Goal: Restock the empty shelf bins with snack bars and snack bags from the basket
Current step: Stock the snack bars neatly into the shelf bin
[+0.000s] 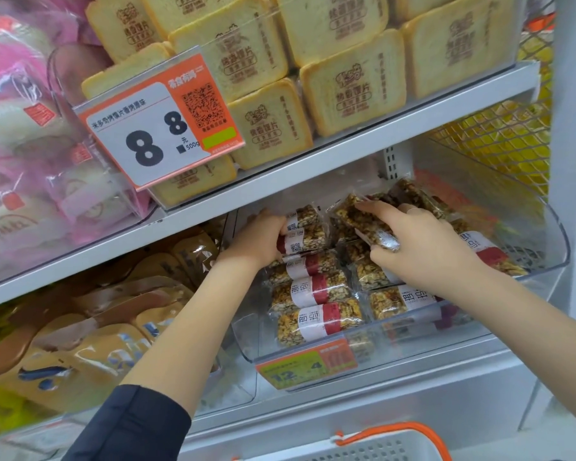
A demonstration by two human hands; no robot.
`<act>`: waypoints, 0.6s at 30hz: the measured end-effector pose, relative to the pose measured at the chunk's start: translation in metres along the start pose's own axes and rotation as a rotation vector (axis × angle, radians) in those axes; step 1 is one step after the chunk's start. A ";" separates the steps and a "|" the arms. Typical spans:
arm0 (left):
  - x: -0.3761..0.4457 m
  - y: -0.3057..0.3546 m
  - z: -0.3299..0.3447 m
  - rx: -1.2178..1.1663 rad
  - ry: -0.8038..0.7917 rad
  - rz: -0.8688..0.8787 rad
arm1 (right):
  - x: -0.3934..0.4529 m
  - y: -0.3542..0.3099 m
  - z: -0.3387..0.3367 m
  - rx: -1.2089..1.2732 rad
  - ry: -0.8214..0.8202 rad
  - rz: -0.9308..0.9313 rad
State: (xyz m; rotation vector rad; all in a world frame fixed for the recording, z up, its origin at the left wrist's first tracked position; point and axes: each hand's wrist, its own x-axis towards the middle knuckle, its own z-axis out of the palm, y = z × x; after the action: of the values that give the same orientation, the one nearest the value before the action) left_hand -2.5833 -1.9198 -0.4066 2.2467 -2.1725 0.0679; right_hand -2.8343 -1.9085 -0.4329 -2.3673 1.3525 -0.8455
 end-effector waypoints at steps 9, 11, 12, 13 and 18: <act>-0.052 0.059 -0.024 -0.087 0.436 0.373 | 0.003 -0.003 0.006 0.168 0.038 -0.084; -0.055 0.058 -0.017 0.079 0.336 0.444 | 0.002 -0.004 0.005 0.157 0.035 -0.133; -0.055 0.056 -0.016 0.106 0.288 0.419 | 0.001 -0.005 0.004 0.152 0.039 -0.149; -0.054 0.054 -0.015 0.097 0.248 0.373 | -0.001 -0.006 0.003 0.147 0.049 -0.158; -0.063 0.045 -0.018 -0.012 0.445 0.319 | -0.004 -0.008 -0.002 0.152 0.058 -0.155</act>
State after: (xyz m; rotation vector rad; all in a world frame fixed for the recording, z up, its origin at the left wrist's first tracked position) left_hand -2.6308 -1.8581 -0.3921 1.6488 -2.2291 0.5023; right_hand -2.8317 -1.9003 -0.4282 -2.3680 1.0934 -1.0283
